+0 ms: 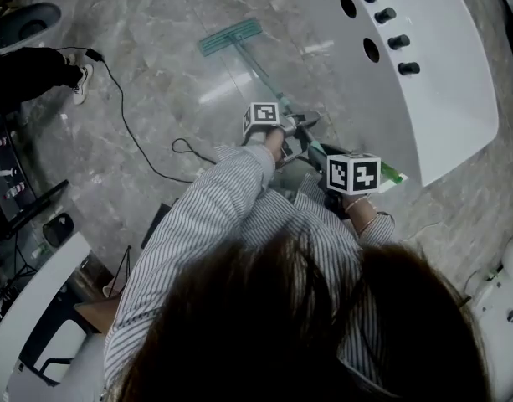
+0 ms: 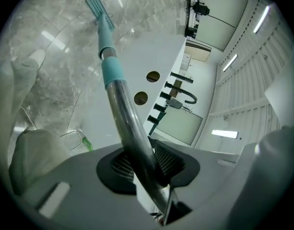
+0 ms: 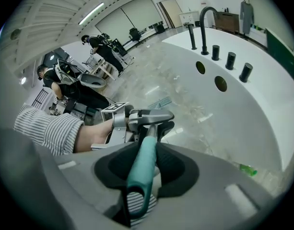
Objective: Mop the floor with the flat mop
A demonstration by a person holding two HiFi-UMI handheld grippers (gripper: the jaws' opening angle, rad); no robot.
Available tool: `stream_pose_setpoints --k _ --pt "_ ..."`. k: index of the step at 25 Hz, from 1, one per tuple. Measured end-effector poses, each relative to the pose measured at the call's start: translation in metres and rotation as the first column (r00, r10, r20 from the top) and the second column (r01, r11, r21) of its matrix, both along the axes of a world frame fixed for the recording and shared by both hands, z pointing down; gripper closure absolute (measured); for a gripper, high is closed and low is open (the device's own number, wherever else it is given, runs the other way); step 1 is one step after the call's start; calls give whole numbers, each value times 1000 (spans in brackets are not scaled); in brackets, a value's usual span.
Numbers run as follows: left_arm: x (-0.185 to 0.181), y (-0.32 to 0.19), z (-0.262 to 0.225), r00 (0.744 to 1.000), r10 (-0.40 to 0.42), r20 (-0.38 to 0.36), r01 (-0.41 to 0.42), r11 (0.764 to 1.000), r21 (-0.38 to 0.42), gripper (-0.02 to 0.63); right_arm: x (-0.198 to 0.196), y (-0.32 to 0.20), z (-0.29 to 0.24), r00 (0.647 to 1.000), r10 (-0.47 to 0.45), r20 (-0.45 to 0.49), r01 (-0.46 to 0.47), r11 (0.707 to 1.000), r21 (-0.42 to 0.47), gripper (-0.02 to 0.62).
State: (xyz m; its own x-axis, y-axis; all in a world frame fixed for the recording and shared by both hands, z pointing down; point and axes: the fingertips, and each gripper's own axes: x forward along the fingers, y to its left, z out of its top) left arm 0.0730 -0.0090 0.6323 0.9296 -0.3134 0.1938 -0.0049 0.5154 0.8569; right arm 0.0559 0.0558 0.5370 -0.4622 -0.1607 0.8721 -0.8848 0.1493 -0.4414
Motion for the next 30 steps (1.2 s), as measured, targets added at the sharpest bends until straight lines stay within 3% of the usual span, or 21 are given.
stream_pose_setpoints --k 6,10,20,30 --pt "-46 -95 8 1000 4 1 -4 1000 12 496 -45 -95 8 999 40 25 -41 999 13 479" --pt "-81 -175 24 1000 -22 8 22 1000 17 498 -79 -172 26 1000 1 29 -1 1000 -1 477" --pt "-147 -367 13 996 -88 12 88 996 35 492 -140 -364 16 997 -72 20 72 997 11 477" --pt "-260 -537 21 990 -139 35 137 989 56 492 -250 -530 24 999 -35 21 35 999 26 480"
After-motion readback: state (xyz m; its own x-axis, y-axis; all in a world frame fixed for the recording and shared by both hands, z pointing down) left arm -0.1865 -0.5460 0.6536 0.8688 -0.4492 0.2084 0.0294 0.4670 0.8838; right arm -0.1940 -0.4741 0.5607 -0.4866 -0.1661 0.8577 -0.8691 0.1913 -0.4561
